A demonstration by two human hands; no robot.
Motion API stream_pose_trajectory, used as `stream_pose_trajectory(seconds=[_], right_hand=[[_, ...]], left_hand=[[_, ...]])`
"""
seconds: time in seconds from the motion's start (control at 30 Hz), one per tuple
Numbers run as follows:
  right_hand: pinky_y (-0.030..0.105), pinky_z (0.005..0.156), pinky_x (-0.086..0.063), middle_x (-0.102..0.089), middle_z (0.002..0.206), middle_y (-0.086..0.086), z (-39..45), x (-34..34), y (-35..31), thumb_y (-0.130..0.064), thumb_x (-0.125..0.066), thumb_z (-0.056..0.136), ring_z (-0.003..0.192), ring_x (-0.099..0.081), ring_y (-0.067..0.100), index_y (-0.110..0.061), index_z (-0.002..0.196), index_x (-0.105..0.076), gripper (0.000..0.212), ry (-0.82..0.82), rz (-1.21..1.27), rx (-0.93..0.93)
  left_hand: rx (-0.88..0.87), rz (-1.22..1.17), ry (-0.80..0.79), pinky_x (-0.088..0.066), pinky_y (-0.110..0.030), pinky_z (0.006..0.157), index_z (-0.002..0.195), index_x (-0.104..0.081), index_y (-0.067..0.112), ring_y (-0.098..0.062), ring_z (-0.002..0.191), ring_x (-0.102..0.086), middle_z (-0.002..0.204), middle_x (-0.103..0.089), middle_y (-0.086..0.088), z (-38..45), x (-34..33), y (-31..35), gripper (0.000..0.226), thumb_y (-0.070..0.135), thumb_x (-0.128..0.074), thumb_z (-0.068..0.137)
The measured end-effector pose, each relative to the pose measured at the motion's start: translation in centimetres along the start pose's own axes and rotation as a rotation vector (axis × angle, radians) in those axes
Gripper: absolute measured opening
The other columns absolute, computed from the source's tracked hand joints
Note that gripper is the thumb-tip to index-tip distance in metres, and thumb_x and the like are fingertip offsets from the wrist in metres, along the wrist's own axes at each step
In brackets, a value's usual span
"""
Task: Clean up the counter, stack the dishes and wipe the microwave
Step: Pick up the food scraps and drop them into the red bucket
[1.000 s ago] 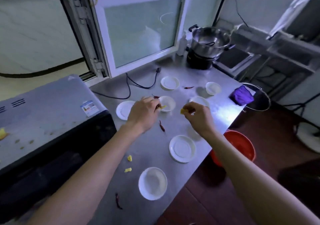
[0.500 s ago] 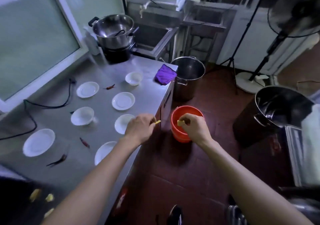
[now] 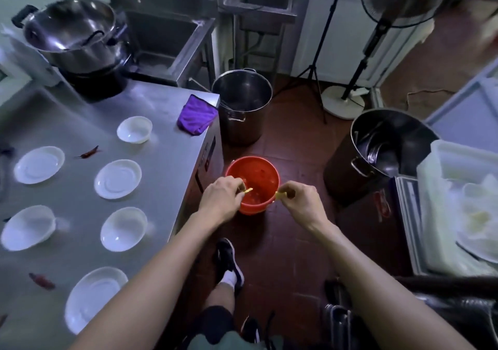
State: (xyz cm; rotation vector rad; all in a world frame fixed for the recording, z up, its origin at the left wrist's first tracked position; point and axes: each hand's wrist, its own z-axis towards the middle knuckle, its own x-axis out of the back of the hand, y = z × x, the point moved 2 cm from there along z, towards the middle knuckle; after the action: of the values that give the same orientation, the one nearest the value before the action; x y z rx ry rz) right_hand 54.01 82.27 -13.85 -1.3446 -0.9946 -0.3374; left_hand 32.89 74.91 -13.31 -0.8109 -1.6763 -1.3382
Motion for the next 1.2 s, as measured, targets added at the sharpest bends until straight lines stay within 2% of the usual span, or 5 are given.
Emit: stream_pose_trajectory(seconds=[0.3, 0.67, 0.9, 1.07, 1.2], right_hand=[[0.04, 0.076, -0.057, -0.075, 0.091, -0.002, 12.0, -2.7, 1.5, -0.026, -0.075, 0.086, 0.082, -0.068, 0.015, -0.021, 0.095, -0.075, 0.01, -0.113, -0.096, -0.088], [0.038, 0.081, -0.055, -0.076, 0.095, -0.002, 20.6, -5.7, 3.2, -0.025, -0.074, 0.085, 0.09, -0.069, 0.018, -0.023, 0.094, -0.074, 0.009, -0.241, -0.065, -0.222], [0.038, 0.08, -0.056, -0.075, 0.092, -0.005, 24.1, -8.6, 7.7, -0.023, -0.071, 0.085, 0.087, -0.07, 0.016, -0.024, 0.094, -0.073, 0.01, -0.35, -0.032, -0.257], [0.036, 0.079, -0.057, -0.074, 0.092, -0.009, 26.6, -12.1, 13.1, -0.023, -0.07, 0.086, 0.085, -0.069, 0.01, -0.025, 0.095, -0.071, 0.01, -0.348, 0.019, -0.261], [0.033, 0.075, -0.056, -0.072, 0.083, -0.012, 28.5, -15.1, 17.5, -0.028, -0.069, 0.086, 0.076, -0.066, 0.005, -0.028, 0.092, -0.07, 0.006, -0.323, 0.047, -0.32]], left_hand=[[0.081, -0.133, -0.092, -0.049, -0.035, 0.082, 0.101, -0.066, 0.029, -0.02, 0.098, -0.06, 0.101, -0.065, 0.005, 12.8, -2.7, -5.1, 0.011, 0.035, -0.064, 0.092], [0.179, -0.143, -0.217, -0.047, -0.034, 0.075, 0.099, -0.065, 0.033, -0.02, 0.097, -0.061, 0.098, -0.063, 0.01, 21.6, -5.1, -7.9, 0.011, 0.039, -0.065, 0.089], [0.296, -0.172, -0.282, -0.047, -0.035, 0.079, 0.1, -0.064, 0.033, -0.021, 0.098, -0.06, 0.101, -0.063, 0.011, 24.2, -9.6, -7.9, 0.01, 0.037, -0.064, 0.091], [0.357, -0.186, -0.273, -0.044, -0.031, 0.075, 0.099, -0.065, 0.032, -0.015, 0.098, -0.057, 0.092, -0.058, 0.014, 25.3, -15.9, -8.9, 0.008, 0.035, -0.062, 0.093], [0.45, -0.257, -0.268, -0.049, -0.034, 0.075, 0.099, -0.067, 0.032, -0.015, 0.091, -0.059, 0.09, -0.061, 0.013, 26.5, -20.5, -9.6, 0.008, 0.032, -0.063, 0.092]])
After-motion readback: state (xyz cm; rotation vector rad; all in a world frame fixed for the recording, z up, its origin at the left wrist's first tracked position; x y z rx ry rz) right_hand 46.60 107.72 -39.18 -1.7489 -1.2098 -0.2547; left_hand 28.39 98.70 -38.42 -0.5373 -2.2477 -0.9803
